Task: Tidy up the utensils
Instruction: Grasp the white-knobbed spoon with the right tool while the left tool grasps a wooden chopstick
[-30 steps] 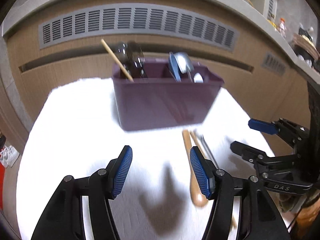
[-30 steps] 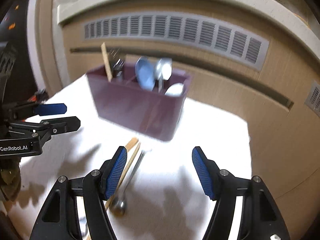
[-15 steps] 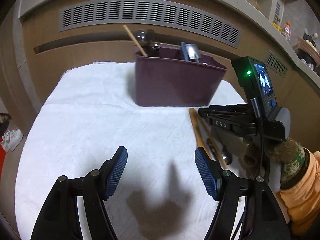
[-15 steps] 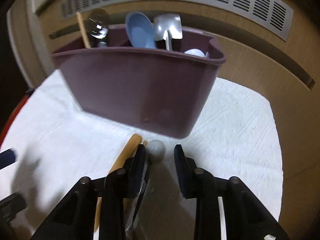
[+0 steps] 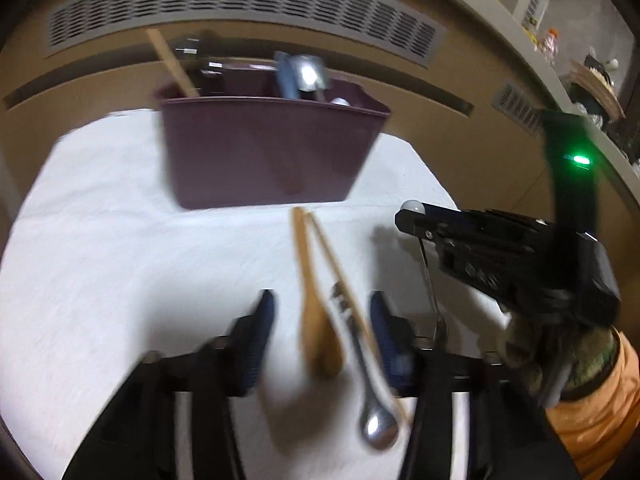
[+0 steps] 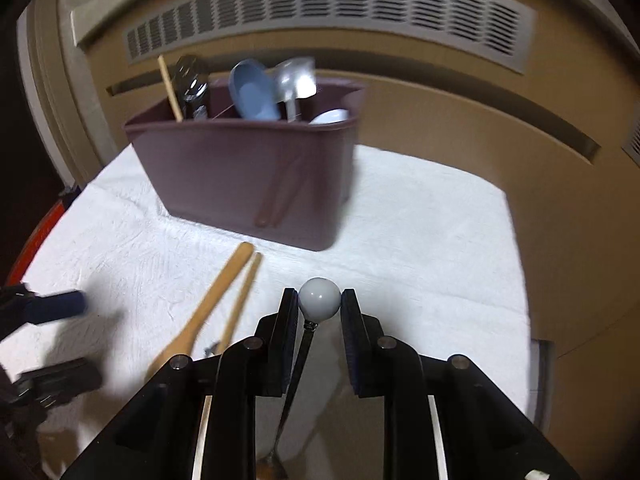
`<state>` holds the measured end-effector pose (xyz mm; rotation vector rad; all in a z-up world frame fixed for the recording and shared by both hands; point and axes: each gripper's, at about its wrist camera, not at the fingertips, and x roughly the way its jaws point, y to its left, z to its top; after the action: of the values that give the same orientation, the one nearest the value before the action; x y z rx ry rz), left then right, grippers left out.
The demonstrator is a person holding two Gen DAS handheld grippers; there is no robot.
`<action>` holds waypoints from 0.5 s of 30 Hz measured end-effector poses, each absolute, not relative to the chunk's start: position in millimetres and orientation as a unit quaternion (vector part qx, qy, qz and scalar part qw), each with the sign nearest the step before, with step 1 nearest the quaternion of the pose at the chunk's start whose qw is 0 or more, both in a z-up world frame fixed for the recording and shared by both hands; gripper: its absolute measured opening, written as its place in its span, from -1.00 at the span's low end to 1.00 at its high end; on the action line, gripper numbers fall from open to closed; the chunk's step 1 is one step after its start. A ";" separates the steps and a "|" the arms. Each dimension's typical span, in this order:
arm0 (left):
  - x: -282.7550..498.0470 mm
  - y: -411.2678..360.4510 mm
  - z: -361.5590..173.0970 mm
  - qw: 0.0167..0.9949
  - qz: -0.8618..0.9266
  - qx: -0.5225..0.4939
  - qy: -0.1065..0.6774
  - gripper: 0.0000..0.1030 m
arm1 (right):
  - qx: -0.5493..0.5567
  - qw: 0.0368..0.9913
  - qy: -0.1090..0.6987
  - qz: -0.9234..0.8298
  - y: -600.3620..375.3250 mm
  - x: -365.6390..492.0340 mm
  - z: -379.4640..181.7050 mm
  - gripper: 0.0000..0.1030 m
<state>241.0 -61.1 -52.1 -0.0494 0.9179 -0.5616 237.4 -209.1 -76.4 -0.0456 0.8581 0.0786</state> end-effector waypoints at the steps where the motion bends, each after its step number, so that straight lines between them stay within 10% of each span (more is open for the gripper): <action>1: 246.8 -69.7 -52.6 0.856 -0.266 -0.021 0.442 -0.40 | -0.016 0.910 0.414 0.038 -215.6 237.8 -75.0 -0.61; 15: 319.0 -135.4 -81.7 0.844 -0.175 0.035 0.506 -0.45 | 0.052 0.923 0.378 0.053 -249.6 223.4 -56.7 -0.60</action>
<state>319.0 -135.4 -81.7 0.0731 1.0689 -0.3685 223.4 -249.6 -56.7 0.1060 0.7763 0.1079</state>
